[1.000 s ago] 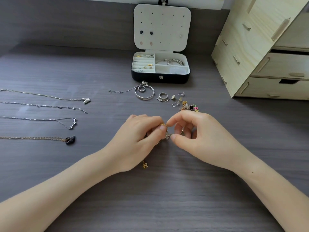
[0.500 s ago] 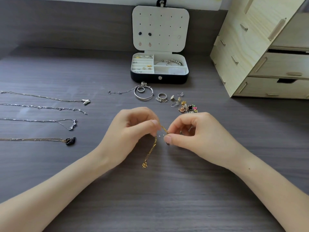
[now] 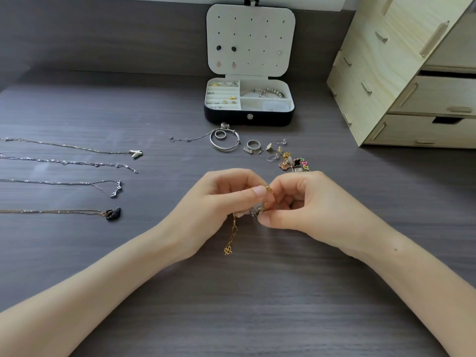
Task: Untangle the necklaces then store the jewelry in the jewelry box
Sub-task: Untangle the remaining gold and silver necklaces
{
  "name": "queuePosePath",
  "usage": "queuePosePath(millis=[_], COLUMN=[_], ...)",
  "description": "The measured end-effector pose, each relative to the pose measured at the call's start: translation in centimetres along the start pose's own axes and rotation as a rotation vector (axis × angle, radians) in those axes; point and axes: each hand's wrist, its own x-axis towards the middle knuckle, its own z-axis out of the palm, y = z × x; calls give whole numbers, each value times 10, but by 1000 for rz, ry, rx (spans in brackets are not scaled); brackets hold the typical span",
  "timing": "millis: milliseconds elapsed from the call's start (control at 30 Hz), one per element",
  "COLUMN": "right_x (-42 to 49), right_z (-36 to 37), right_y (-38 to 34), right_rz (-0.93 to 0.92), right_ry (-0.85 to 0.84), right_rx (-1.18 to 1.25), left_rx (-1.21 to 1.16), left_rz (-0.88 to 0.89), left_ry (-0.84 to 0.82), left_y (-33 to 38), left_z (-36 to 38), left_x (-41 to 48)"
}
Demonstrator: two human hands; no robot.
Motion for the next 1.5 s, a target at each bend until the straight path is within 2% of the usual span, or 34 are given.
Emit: queuePosePath(millis=[333, 500, 567, 700, 867, 1033, 1200, 1333, 1500], right_x=[-1, -2, -3, -5, -5, -6, -9, -8, -7], right_z=[1, -5, -7, -6, -2, -4, -12, -10, -3], right_y=[1, -2, -3, -2, 2, 0, -6, -4, -1], right_rz=[-59, -52, -68, -142, -264, -257, -208, -186, -254], right_ry=[20, 48, 54, 91, 212, 161, -34, 30, 116], right_rx=[-35, -85, -112, -243, -410, -350, -315, -391, -350], left_rx=[-85, -83, -12, 284, 317, 302, 286, 309, 340], left_rz=[-23, -62, -60, 12, 17, -48, -104, -111, -110], left_ry=[-19, 103, 160, 197, 203, 148, 143, 151, 132], left_y=[3, 1, -1, -4, -2, 1, 4, 6, 5], left_z=[-1, -2, -1, 4, 7, 5, 7, 8, 8], left_x=[1, 2, 2, 0, 0, 1, 2, 2, 2])
